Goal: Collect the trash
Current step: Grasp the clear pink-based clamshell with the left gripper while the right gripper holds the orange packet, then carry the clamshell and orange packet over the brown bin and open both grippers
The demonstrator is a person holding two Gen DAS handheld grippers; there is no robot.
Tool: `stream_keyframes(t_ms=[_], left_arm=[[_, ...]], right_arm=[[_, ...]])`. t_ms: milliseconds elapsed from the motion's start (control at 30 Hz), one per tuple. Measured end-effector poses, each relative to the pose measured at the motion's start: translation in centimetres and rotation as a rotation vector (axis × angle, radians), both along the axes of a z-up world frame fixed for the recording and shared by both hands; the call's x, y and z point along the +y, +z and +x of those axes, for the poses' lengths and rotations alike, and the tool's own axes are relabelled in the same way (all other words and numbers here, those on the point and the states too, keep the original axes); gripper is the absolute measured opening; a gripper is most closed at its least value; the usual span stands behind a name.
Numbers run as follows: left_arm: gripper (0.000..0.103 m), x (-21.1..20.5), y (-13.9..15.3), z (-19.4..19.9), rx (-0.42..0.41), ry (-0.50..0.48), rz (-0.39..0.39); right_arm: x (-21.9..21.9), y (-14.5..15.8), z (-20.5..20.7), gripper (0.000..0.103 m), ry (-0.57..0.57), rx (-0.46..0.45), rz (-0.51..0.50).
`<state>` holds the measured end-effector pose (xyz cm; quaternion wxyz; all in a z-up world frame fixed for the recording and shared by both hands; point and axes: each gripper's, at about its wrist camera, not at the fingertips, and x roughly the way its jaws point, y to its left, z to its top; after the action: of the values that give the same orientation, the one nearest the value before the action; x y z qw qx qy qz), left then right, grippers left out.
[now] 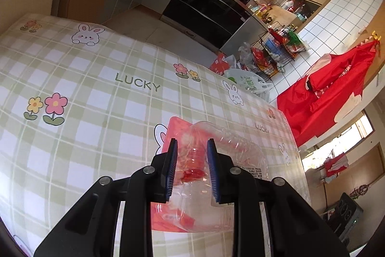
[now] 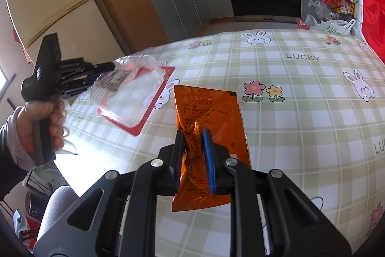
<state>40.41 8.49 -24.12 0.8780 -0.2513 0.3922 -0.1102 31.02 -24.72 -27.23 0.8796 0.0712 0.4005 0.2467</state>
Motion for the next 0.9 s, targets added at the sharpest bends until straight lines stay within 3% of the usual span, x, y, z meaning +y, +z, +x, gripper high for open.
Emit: stream_keyframes(t_ms=[500,800,900], left_arm=[[0.024,-1.3,8.7,-16.6,-0.176,-0.083,0.141],[0.025,-4.5,9.8,-25.8,-0.221,-0.175,0.229],[0.025,-5.1,9.0,-28.6,-0.214,-0.185,0.218]], right_arm=[[-0.3,6.2,-10.6,0.020,-0.001,-0.093,0.045],[-1.2,9.7,-16.6,0.020,-0.016,-0.167,0.054],[-1.9,10.2,-18.6,0.020,-0.032,-0.175,0.063]])
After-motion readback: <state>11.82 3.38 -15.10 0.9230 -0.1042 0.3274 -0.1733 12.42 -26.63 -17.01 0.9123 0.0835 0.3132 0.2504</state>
